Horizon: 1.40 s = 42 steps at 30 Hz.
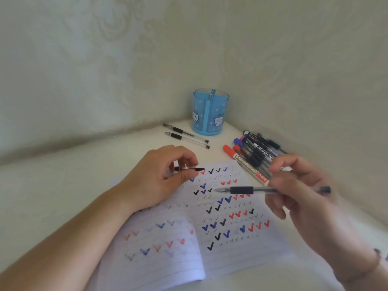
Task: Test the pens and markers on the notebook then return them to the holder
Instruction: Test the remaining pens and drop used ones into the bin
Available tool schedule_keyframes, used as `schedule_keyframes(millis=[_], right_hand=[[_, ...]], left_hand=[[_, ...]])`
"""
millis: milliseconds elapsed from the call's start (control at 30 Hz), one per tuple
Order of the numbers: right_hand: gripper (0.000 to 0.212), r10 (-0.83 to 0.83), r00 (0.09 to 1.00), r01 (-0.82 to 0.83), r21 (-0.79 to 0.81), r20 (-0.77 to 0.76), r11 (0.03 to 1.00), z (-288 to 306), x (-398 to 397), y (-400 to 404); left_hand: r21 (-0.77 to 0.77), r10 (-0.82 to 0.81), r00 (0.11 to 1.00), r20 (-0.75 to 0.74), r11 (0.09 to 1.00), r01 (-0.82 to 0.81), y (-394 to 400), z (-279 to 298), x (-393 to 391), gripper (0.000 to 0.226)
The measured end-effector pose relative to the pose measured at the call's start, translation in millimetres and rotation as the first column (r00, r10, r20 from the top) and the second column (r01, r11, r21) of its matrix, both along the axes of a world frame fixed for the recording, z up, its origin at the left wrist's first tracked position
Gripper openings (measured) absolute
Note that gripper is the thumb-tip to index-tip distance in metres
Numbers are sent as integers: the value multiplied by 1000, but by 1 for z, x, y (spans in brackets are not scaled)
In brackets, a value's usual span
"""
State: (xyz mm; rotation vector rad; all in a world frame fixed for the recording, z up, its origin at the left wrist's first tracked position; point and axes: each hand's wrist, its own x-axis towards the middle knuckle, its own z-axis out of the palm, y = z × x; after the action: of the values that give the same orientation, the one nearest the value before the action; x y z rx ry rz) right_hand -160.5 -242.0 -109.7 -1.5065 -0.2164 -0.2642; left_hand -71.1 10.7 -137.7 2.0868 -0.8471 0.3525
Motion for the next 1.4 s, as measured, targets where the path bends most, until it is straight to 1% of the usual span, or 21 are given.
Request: schedule_keyframes(millis=[33,67,167,333,500,633,767,833,1033,1133,1233,1267,1300,1333,1367,1400], right_hand=[[12,1,1000,-1,-9,6,1000,1,1,5],[13,7,1000,-7,-28,14,1000,2,2,8],[31,2,1000,0,-100,17,995,6,1,15],[16,-85,996,81,-119,-30,990,6,4,18],[11,-68,995,57,-149,-70,987,7,6,19],[16,-70,993,46,-230,-95,972,5,9,22],[12,-122,989,93,-288,-83,953,5,10,23],[10,-135,988,107,-288,-79,952,4,10,23],[8,-171,981,139,-284,-92,949,3,11,29],[7,-190,975,141,-336,-118,931,2,8,29],[7,-202,973,141,-409,-111,902,0,8,28],[7,-211,974,149,-454,-88,879,-2,9,28],[6,-231,972,175,-543,-37,821,-5,10,27],[4,-256,965,224,-671,52,706,-7,12,25],[9,-262,949,295,-787,175,542,-8,13,24],[14,-232,925,370,-846,300,383,-7,13,22]], left_hand=[[-1,-2,1000,6,1000,2,0,0,0,22],[-4,-7,1000,10,1000,7,0,0,0,22],[-8,-18,1000,15,1000,18,0,0,-1,22],[-22,-36,999,22,999,36,-1,0,-2,21],[-45,-51,999,10,998,51,-3,3,-5,16],[-57,-82,995,-58,995,78,-6,5,-9,17],[-176,-115,976,-185,981,82,-7,5,-11,31],[-199,-141,968,-208,975,99,-9,5,-12,31],[-167,-135,961,-241,981,96,-8,4,-12,39],[-124,-134,964,-230,986,107,-9,3,-14,49],[-87,-141,969,-201,988,126,-11,3,-15,53],[-84,-136,973,-188,989,122,-11,4,-15,52],[-83,-127,977,-171,990,114,-10,4,-14,51],[-77,-114,983,-147,992,103,-10,4,-13,49],[-71,-104,988,-115,993,96,-10,6,-13,46],[-67,-97,992,-77,994,92,-9,6,-13,45]])
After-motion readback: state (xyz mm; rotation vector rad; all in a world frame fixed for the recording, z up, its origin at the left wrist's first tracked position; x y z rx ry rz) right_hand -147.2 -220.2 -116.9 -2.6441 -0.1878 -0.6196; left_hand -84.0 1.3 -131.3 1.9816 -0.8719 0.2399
